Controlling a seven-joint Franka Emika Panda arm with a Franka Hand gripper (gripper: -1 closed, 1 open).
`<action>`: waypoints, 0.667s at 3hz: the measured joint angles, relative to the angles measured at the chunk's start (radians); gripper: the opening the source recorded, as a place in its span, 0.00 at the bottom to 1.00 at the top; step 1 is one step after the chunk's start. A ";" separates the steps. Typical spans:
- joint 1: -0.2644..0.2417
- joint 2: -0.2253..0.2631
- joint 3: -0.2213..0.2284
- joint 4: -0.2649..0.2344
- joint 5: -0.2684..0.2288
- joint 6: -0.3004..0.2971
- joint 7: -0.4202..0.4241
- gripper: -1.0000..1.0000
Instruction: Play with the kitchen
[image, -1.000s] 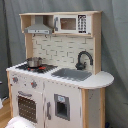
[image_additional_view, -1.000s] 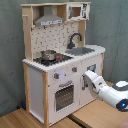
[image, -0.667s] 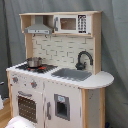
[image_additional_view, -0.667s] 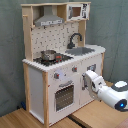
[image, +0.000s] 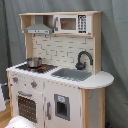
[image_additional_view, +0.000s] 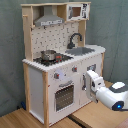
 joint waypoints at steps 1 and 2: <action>-0.021 0.000 0.024 -0.006 -0.020 0.002 0.115 1.00; -0.045 0.000 0.051 -0.007 -0.030 0.003 0.211 1.00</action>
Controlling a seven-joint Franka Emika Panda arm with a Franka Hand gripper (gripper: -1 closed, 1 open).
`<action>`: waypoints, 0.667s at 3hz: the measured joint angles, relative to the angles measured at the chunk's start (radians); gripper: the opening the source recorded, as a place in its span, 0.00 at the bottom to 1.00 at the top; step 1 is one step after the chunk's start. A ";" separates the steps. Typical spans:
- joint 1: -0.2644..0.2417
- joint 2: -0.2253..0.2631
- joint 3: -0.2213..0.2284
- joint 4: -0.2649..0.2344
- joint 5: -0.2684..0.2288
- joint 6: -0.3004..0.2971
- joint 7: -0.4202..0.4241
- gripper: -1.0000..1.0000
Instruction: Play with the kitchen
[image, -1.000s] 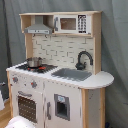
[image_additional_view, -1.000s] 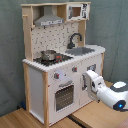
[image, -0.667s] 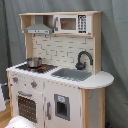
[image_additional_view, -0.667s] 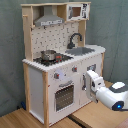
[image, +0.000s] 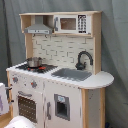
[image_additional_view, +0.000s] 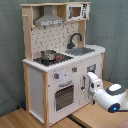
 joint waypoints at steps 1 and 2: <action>-0.028 0.000 0.026 -0.003 -0.004 0.007 0.095 1.00; -0.060 0.000 0.056 -0.016 -0.004 0.039 0.195 1.00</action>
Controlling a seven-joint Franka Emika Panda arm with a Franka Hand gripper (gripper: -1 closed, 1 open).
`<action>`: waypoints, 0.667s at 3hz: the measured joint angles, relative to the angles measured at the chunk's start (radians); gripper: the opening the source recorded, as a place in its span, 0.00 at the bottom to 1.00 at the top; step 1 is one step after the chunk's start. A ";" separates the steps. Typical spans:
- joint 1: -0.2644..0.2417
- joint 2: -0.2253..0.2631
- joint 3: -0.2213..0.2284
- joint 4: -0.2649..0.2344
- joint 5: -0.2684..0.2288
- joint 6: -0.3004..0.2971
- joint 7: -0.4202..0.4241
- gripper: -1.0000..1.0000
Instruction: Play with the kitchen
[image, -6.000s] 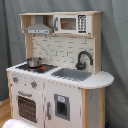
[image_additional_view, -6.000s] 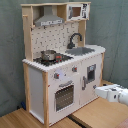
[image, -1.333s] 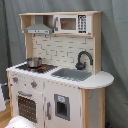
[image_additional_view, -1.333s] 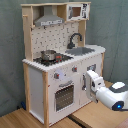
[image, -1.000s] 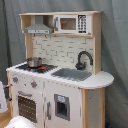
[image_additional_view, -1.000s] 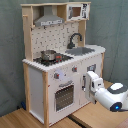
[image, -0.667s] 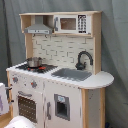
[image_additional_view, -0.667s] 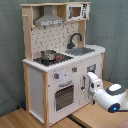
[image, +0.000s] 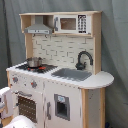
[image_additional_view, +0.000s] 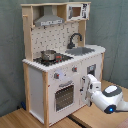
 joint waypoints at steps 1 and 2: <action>-0.050 -0.001 0.013 -0.012 -0.003 0.073 0.048 1.00; -0.104 -0.001 -0.005 -0.012 -0.035 0.163 0.047 1.00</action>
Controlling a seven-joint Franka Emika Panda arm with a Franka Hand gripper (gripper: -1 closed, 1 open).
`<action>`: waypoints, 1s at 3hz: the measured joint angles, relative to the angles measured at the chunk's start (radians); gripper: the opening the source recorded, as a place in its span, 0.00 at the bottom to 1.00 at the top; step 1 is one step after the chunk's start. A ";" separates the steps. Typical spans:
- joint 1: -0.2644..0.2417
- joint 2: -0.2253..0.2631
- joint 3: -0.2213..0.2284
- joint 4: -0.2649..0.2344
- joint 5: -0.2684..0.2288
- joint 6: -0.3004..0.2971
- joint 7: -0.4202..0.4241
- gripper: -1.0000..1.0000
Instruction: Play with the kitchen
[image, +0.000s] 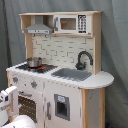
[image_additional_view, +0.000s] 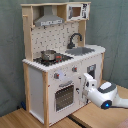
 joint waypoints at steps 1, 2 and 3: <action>-0.036 0.000 -0.030 0.000 -0.057 0.080 -0.001 1.00; -0.069 0.000 -0.040 -0.001 -0.111 0.171 -0.001 1.00; -0.093 0.000 -0.040 -0.016 -0.151 0.259 -0.001 1.00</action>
